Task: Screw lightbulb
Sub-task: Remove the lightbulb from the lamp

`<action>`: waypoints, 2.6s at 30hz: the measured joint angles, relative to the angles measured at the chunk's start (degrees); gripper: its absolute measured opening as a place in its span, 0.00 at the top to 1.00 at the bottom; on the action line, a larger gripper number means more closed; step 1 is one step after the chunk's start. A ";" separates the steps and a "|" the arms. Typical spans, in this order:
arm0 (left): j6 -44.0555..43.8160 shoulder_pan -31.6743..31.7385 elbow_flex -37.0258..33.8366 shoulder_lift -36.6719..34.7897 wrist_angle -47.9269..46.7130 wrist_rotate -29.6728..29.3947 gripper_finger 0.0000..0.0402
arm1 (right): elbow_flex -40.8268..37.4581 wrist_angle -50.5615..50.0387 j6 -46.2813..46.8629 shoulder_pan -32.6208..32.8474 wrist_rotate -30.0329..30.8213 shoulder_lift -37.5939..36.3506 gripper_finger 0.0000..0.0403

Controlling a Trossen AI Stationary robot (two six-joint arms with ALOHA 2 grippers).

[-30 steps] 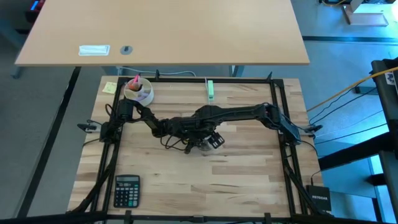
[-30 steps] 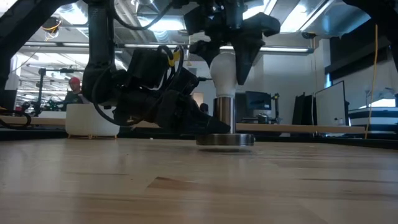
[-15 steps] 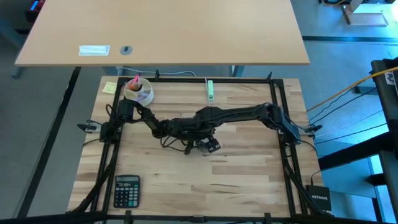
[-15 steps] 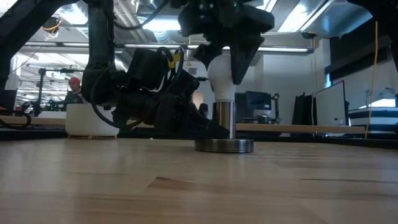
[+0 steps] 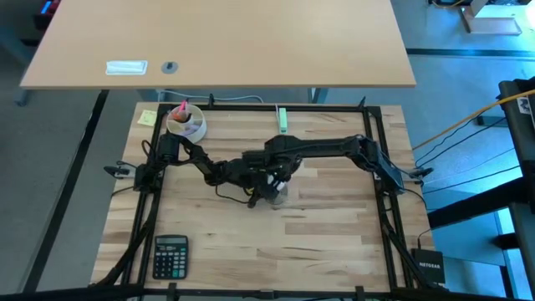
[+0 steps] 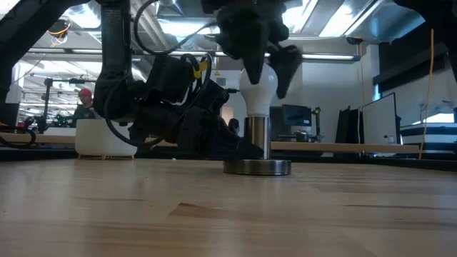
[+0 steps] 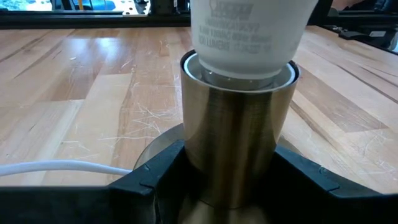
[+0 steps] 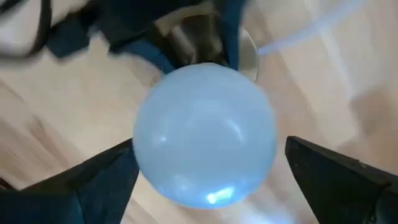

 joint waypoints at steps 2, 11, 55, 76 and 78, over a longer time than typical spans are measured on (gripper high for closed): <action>-0.03 0.00 0.00 0.00 -0.01 0.00 0.52 | 0.02 -0.42 7.61 0.04 -0.97 0.00 0.02; 0.28 0.01 0.04 -0.03 -1.13 0.00 0.52 | -0.32 2.58 24.36 0.12 3.14 0.02 0.02; 1.44 0.07 0.04 -0.07 -1.68 -0.02 0.52 | -0.44 4.14 -54.77 5.21 12.07 0.14 0.28; 1.46 0.07 0.02 -0.07 -1.68 -0.02 0.52 | 10.37 -4.53 -32.25 4.51 15.95 -2.41 0.30; 1.46 0.07 0.02 -0.07 -1.70 -0.02 0.52 | 9.23 -4.59 -28.33 3.38 17.66 -5.15 0.30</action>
